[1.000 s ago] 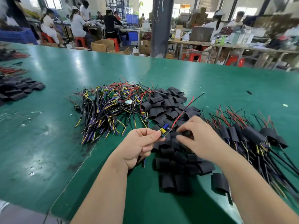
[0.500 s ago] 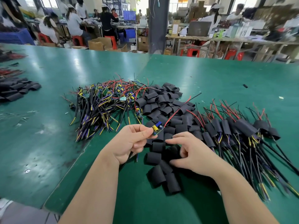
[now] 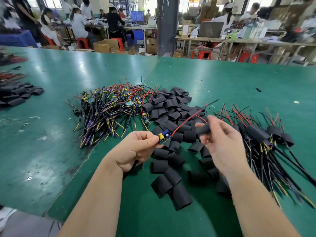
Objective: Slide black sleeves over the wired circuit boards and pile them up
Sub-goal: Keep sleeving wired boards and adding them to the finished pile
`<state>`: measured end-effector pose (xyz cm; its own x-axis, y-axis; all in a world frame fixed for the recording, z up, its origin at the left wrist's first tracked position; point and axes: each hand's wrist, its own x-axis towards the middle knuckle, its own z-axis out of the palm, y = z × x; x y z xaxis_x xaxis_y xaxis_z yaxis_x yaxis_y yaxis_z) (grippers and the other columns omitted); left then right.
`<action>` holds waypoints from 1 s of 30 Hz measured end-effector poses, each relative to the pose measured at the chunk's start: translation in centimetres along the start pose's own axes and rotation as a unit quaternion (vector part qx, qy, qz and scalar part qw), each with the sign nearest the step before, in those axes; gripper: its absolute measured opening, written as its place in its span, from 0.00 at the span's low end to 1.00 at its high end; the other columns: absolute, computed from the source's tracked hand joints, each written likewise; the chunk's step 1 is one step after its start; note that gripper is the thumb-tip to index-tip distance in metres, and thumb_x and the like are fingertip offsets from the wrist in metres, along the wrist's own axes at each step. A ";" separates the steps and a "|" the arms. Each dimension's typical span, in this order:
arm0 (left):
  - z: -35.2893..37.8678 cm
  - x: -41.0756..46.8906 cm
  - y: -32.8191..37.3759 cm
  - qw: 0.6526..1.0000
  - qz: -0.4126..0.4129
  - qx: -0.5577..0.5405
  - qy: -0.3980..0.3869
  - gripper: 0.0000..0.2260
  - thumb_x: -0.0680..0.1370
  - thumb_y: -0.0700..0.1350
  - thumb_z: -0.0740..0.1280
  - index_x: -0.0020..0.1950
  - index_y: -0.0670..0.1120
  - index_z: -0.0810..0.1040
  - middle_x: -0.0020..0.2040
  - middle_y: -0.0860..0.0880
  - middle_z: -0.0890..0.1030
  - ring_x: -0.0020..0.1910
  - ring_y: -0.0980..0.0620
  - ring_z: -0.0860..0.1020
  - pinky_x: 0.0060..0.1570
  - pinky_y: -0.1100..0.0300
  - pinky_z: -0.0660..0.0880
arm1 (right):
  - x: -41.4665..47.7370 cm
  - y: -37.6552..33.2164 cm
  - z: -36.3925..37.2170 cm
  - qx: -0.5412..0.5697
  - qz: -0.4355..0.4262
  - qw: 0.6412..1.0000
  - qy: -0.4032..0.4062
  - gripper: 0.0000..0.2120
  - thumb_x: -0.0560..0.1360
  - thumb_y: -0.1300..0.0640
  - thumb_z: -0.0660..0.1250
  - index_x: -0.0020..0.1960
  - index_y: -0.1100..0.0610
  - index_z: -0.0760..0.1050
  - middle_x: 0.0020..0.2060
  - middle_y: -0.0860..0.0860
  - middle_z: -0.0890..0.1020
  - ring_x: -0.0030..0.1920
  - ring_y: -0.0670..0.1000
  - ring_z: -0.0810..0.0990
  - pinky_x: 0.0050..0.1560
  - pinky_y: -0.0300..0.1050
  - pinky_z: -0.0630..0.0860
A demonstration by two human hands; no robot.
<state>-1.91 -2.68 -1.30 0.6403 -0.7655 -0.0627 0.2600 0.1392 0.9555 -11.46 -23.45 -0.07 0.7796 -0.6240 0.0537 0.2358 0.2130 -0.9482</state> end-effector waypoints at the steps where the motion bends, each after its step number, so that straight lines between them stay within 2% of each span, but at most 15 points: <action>1: -0.1 -0.1 0.0 1.000 0.002 0.004 -0.008 0.11 0.73 0.42 0.69 0.29 0.48 0.78 0.24 0.54 0.73 0.19 0.62 0.58 0.22 0.71 0.55 | 0.3 -0.4 -0.2 0.122 0.043 0.991 0.022 0.10 0.80 0.53 0.62 0.50 0.59 0.77 0.38 0.54 0.85 0.25 0.46 0.73 0.30 0.35 0.74; 4: -0.1 -0.1 -0.2 0.999 0.003 0.021 -0.043 0.10 0.68 0.47 0.75 0.31 0.48 0.77 0.29 0.47 0.76 0.20 0.60 0.59 0.23 0.70 0.56 | 0.8 -1.1 -1.0 0.336 0.110 0.935 0.034 0.14 0.80 0.50 0.59 0.51 0.61 0.76 0.39 0.52 0.82 0.24 0.42 0.71 0.26 0.31 0.71; 5: -0.1 -0.1 -0.2 0.998 0.001 0.027 -0.054 0.12 0.65 0.49 0.78 0.31 0.47 0.77 0.31 0.44 0.75 0.20 0.59 0.59 0.23 0.70 0.56 | 0.9 -1.2 -1.1 0.374 0.122 0.919 0.028 0.15 0.80 0.51 0.59 0.49 0.61 0.78 0.39 0.53 0.82 0.24 0.42 0.71 0.26 0.31 0.71; 7: -0.1 -0.2 -0.2 0.997 -0.005 0.039 -0.061 0.13 0.64 0.51 0.79 0.31 0.47 0.77 0.34 0.42 0.74 0.20 0.57 0.59 0.23 0.70 0.56 | 0.8 -1.2 -0.9 0.407 0.134 0.904 0.011 0.20 0.80 0.51 0.59 0.39 0.62 0.82 0.39 0.55 0.83 0.23 0.42 0.72 0.25 0.31 0.70; 8: 0.0 -0.2 -0.2 0.997 -0.003 0.044 -0.067 0.11 0.66 0.48 0.77 0.31 0.47 0.77 0.30 0.43 0.75 0.20 0.58 0.59 0.23 0.70 0.56 | 0.7 -1.2 -0.7 0.409 0.134 0.903 0.002 0.23 0.80 0.51 0.59 0.34 0.62 0.83 0.39 0.56 0.84 0.23 0.42 0.72 0.25 0.30 0.70; 10: 0.1 -0.3 -0.1 0.997 0.002 0.040 -0.066 0.08 0.70 0.43 0.71 0.30 0.47 0.77 0.25 0.51 0.75 0.19 0.59 0.60 0.22 0.71 0.56 | 0.6 -1.3 -0.4 0.412 0.134 0.901 -0.017 0.24 0.79 0.51 0.59 0.31 0.61 0.83 0.39 0.55 0.84 0.23 0.41 0.72 0.25 0.29 0.69; 12: 0.2 -0.3 0.0 0.998 0.004 0.030 -0.058 0.11 0.72 0.39 0.65 0.30 0.48 0.78 0.23 0.53 0.74 0.19 0.60 0.59 0.22 0.71 0.56 | 0.5 -1.5 -0.5 0.427 0.138 0.893 -0.041 0.18 0.75 0.51 0.61 0.39 0.63 0.82 0.39 0.53 0.83 0.23 0.40 0.71 0.25 0.28 0.68; 14: 0.3 -0.4 0.1 0.998 0.004 0.019 -0.059 0.13 0.73 0.38 0.63 0.30 0.49 0.78 0.24 0.52 0.76 0.18 0.61 0.60 0.21 0.70 0.56 | 0.4 -1.7 -0.7 0.437 0.134 0.887 -0.069 0.15 0.72 0.51 0.62 0.49 0.63 0.75 0.37 0.51 0.82 0.22 0.40 0.70 0.25 0.27 0.67; 16: 0.4 -0.5 0.2 0.999 0.004 0.013 -0.052 0.13 0.74 0.38 0.63 0.30 0.48 0.78 0.25 0.50 0.78 0.18 0.62 0.60 0.21 0.69 0.54 | 0.2 -1.9 -0.8 0.430 0.126 0.890 -0.086 0.16 0.72 0.49 0.62 0.51 0.62 0.72 0.36 0.50 0.82 0.22 0.40 0.70 0.25 0.28 0.68; 18: 0.3 -0.5 0.3 0.999 0.000 0.018 -0.052 0.14 0.75 0.37 0.63 0.30 0.48 0.78 0.25 0.50 0.78 0.18 0.62 0.61 0.22 0.68 0.53 | 0.1 -2.1 -0.8 0.415 0.115 0.897 -0.095 0.18 0.71 0.48 0.61 0.51 0.62 0.73 0.35 0.50 0.82 0.22 0.40 0.71 0.25 0.28 0.68; 25: 0.5 -0.7 0.5 0.997 -0.012 0.052 -0.053 0.07 0.76 0.37 0.65 0.38 0.39 0.71 0.22 0.51 0.76 0.18 0.62 0.60 0.22 0.68 0.53 | 0.1 -2.5 -1.3 0.398 0.103 0.909 -0.068 0.21 0.70 0.46 0.62 0.51 0.63 0.74 0.38 0.51 0.83 0.24 0.39 0.73 0.27 0.27 0.70; 30: 0.9 -1.0 0.9 0.994 -0.007 0.087 -0.066 0.03 0.75 0.38 0.61 0.44 0.38 0.69 0.22 0.52 0.76 0.18 0.62 0.60 0.23 0.67 0.53 | 0.2 -2.5 -1.2 0.412 0.116 0.904 -0.015 0.18 0.76 0.47 0.61 0.53 0.63 0.73 0.38 0.54 0.83 0.27 0.40 0.76 0.30 0.28 0.73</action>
<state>-2.99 -2.39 -0.15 0.5336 -0.8443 -0.0494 0.1315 0.0251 0.9910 -12.63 -25.02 1.97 0.8760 -0.4725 -0.0965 0.4059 0.8305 -0.3815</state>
